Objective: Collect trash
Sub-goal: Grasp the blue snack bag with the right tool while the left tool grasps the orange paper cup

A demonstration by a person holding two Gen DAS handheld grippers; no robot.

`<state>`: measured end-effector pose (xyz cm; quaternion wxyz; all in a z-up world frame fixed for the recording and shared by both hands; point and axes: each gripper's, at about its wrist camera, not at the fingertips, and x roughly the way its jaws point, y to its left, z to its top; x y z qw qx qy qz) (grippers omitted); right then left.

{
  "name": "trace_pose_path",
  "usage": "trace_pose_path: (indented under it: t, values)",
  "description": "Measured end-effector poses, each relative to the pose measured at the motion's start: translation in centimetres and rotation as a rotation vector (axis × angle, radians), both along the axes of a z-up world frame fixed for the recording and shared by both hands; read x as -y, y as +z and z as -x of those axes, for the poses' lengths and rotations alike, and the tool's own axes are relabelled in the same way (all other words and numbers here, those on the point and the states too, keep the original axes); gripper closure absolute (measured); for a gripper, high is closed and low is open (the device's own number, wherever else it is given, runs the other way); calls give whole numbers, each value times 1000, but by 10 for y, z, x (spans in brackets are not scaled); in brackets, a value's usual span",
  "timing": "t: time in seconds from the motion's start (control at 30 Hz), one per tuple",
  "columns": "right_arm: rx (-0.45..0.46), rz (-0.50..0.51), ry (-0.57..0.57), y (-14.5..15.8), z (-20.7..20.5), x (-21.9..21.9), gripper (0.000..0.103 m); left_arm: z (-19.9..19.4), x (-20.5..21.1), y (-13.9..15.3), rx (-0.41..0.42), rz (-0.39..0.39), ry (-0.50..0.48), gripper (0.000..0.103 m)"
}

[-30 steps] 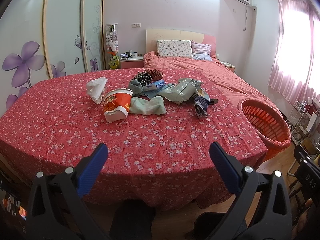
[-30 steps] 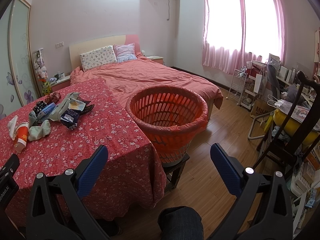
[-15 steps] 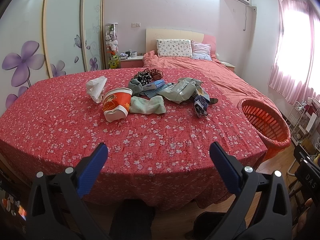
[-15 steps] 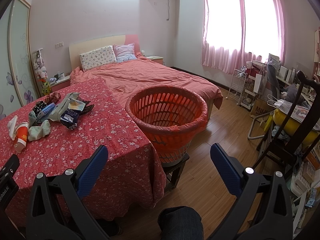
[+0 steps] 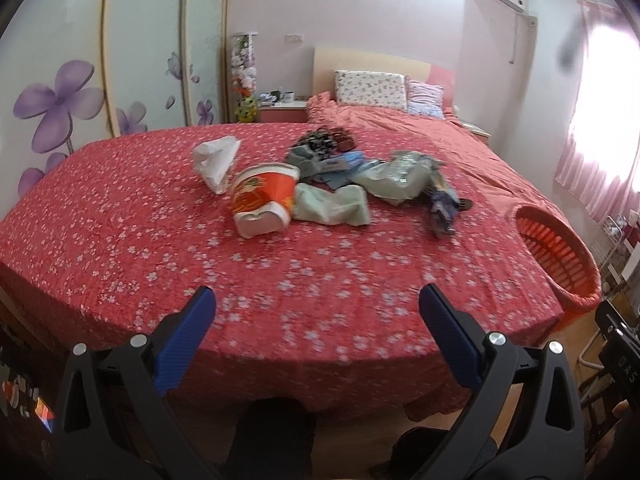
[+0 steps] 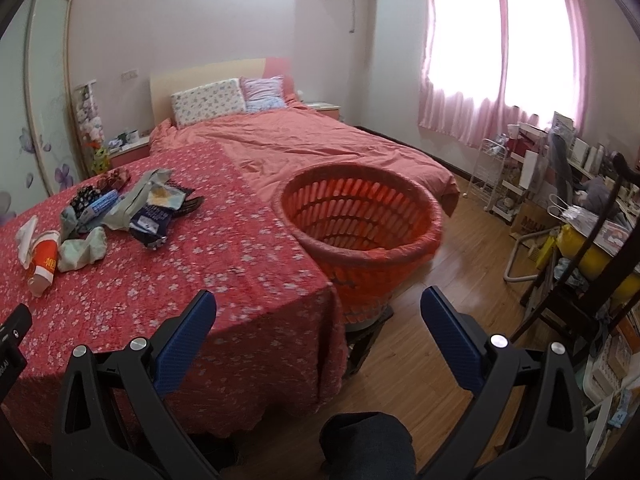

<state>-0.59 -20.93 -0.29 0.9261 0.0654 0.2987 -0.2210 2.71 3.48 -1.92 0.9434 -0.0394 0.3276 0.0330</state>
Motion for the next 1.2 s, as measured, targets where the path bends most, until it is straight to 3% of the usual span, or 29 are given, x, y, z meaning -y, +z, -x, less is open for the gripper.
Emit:
trace_pose_path:
  t: [0.23, 0.4, 0.6, 0.73, 0.9, 1.0, 1.13, 1.2]
  values:
    - [-5, -3, 98, 1, -34, -25, 2, -32, -50, -8, -37, 39, 82, 4]
    - [-17, -95, 179, -2, -73, -36, 3, -56, -78, -10, -43, 56, 96, 4]
    - [2, -194, 261, -1, -123, -49, 15, -91, -94, -11, -58, 67, 103, 4]
    - [-7, -242, 307, -5, -155, -61, 28, -112, -100, -17, -75, 99, 99, 4]
    - [-49, -218, 318, -17, -185, -77, 31, -132, -98, -26, -106, 115, 89, 4]
    - [-89, -194, 299, -28, -201, -78, 39, -141, -95, -31, -119, 117, 83, 4]
    - [-143, -216, 282, -40, -208, -68, 64, -150, -90, -36, -134, 114, 73, 4]
    - [-125, -228, 292, -40, -203, -64, 69, -156, -88, -39, -145, 114, 68, 4]
